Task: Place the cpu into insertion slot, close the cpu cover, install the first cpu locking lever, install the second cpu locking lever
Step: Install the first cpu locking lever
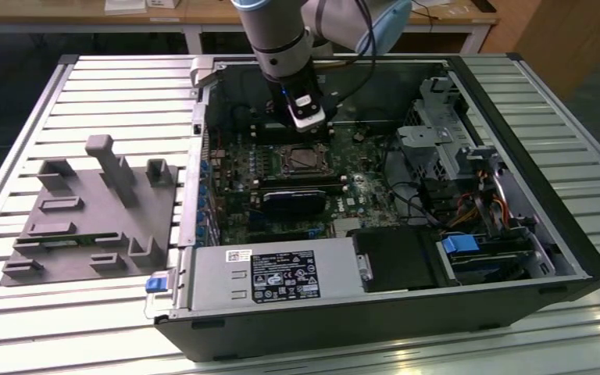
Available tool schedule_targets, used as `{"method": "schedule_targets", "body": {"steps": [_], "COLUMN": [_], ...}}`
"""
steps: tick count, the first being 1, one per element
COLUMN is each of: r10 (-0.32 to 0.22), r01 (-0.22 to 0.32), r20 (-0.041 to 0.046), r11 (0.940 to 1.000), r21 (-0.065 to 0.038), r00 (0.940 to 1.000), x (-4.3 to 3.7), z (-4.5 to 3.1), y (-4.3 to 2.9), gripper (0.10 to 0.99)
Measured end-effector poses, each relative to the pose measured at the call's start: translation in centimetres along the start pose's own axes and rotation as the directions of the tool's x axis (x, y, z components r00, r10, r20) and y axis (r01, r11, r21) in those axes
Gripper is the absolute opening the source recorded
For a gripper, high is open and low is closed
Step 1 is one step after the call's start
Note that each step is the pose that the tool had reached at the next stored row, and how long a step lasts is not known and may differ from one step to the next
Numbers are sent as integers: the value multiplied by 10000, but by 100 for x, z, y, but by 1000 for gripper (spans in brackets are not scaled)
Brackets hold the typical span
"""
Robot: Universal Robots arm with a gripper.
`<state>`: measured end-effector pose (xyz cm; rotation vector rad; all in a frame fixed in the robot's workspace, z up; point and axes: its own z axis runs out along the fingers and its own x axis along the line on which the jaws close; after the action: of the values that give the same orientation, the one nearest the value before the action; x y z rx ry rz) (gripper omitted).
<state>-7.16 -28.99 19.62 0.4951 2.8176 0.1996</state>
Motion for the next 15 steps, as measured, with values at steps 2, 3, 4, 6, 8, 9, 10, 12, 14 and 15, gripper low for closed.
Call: {"method": "schedule_targets", "body": {"steps": [2, 3, 4, 6, 8, 9, 10, 12, 14, 15], "r10": [-3, -3, -2, -3, -4, -4, -4, -4, -4, -5], "r01": [3, 3, 2, 3, 4, 4, 4, 4, 4, 5], "r20": [3, 4, 5, 5, 4, 5, 6, 6, 6, 5], "r11": [10000, 10000, 10000, 10000, 10000, 10000, 10000, 10000, 10000, 10000], "r21": [9, 11, 12, 14, 19, 19, 18, 12, 17, 18], "r00": [10000, 10000, 10000, 10000, 10000, 10000, 10000, 10000, 10000, 10000], "x": [1, 2, 3, 5, 8, 8, 9, 11, 12, 12], "z": [4, 7, 11, 22, 32, 36, 40, 49, 53, 54], "y": [-1, -3, -4, -7, -11, -13, -14, -14, -16, -16], "gripper": [102, 102, 102, 102, 102, 102, 102, 102, 102, 102]}}
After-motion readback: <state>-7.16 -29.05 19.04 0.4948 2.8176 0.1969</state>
